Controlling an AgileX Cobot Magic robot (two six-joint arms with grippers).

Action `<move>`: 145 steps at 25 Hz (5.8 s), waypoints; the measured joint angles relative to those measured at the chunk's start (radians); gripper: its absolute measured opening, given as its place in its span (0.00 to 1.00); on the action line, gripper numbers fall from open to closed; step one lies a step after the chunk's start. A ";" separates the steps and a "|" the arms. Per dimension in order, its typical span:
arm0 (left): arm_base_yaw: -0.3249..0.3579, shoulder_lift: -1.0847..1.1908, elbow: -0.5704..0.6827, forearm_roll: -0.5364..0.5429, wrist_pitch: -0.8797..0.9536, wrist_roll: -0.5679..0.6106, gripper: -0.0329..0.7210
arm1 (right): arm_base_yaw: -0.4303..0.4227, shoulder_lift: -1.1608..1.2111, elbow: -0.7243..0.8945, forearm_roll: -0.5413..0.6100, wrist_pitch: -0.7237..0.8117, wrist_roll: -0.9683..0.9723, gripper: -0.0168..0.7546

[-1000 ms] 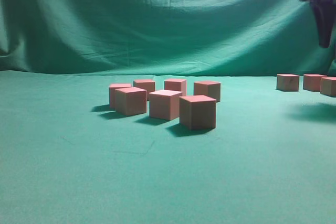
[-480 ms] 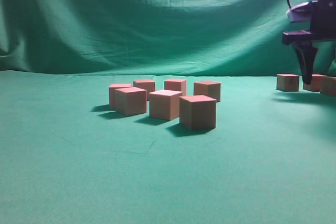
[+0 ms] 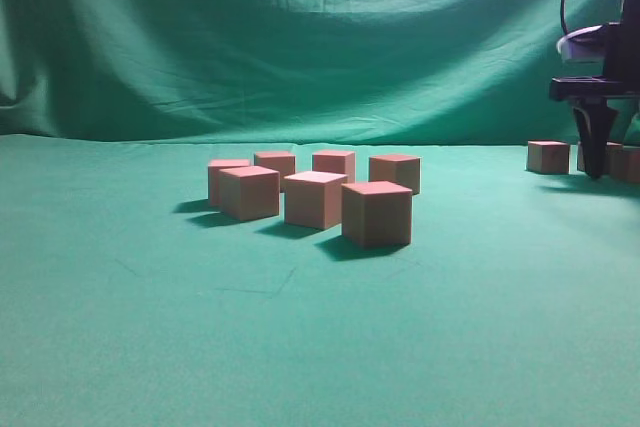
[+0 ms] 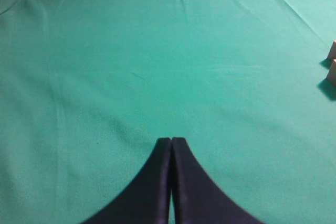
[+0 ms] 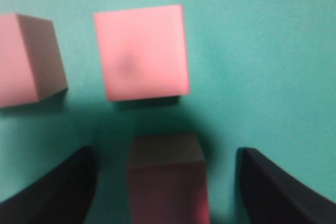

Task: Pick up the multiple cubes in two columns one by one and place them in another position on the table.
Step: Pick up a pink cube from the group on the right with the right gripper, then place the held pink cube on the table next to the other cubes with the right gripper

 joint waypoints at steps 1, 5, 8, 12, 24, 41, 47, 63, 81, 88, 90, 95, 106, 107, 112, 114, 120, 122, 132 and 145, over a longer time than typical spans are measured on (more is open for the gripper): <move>0.000 0.000 0.000 0.000 0.000 0.000 0.04 | 0.000 0.000 0.000 0.005 -0.002 -0.006 0.69; 0.000 0.000 0.000 0.000 0.000 0.000 0.04 | 0.000 0.000 0.000 0.007 -0.004 -0.013 0.41; 0.000 0.000 0.000 0.000 0.000 0.000 0.04 | 0.000 0.000 0.000 0.005 -0.001 -0.015 0.35; 0.000 0.000 0.000 0.000 0.000 0.000 0.04 | 0.000 -0.015 0.000 0.005 0.033 -0.015 0.35; 0.000 0.000 0.000 0.000 0.000 0.000 0.04 | 0.032 -0.364 0.000 0.020 0.186 -0.015 0.35; 0.000 0.000 0.000 0.000 0.000 0.000 0.04 | 0.303 -0.877 0.413 0.064 0.168 0.029 0.35; 0.000 0.000 0.000 0.000 0.000 0.000 0.04 | 0.483 -0.913 0.652 0.064 0.099 0.035 0.35; 0.000 0.000 0.000 0.000 0.000 0.000 0.04 | 0.852 -0.768 0.821 0.132 -0.218 -0.029 0.35; 0.000 0.000 0.000 0.000 0.000 0.000 0.04 | 0.860 -0.576 0.823 -0.004 -0.405 -0.041 0.35; 0.000 0.000 0.000 0.000 0.000 0.000 0.04 | 0.860 -0.521 0.823 -0.011 -0.441 -0.036 0.35; 0.000 0.000 0.000 0.000 0.000 0.000 0.04 | 0.860 -0.512 0.823 -0.025 -0.443 -0.029 0.35; 0.000 0.000 0.000 0.000 0.000 0.000 0.04 | 0.860 -0.501 0.823 -0.041 -0.447 -0.020 0.35; 0.000 0.000 0.000 0.000 0.000 0.000 0.04 | 0.860 -0.471 0.820 -0.085 -0.470 0.009 0.35; 0.000 0.000 0.000 0.000 0.000 0.000 0.04 | 0.860 -0.471 0.820 -0.085 -0.470 0.009 0.35; 0.000 0.000 0.000 0.000 0.000 0.000 0.04 | 0.860 -0.471 0.820 -0.089 -0.477 0.010 0.35; 0.000 0.000 0.000 0.000 0.000 0.000 0.04 | 0.860 -0.471 0.820 -0.096 -0.479 0.012 0.35; 0.000 0.000 0.000 0.000 0.000 0.000 0.04 | 0.860 -0.469 0.820 -0.109 -0.482 0.012 0.35; 0.000 0.000 0.000 0.000 0.000 0.000 0.04 | 0.860 -0.469 0.820 -0.109 -0.482 0.012 0.35; 0.000 0.000 0.000 0.000 0.000 0.000 0.04 | 0.860 -0.462 0.820 -0.111 -0.485 0.037 0.54; 0.000 0.000 0.000 0.000 0.000 0.000 0.04 | 0.860 -0.536 0.788 -0.111 -0.354 0.065 0.76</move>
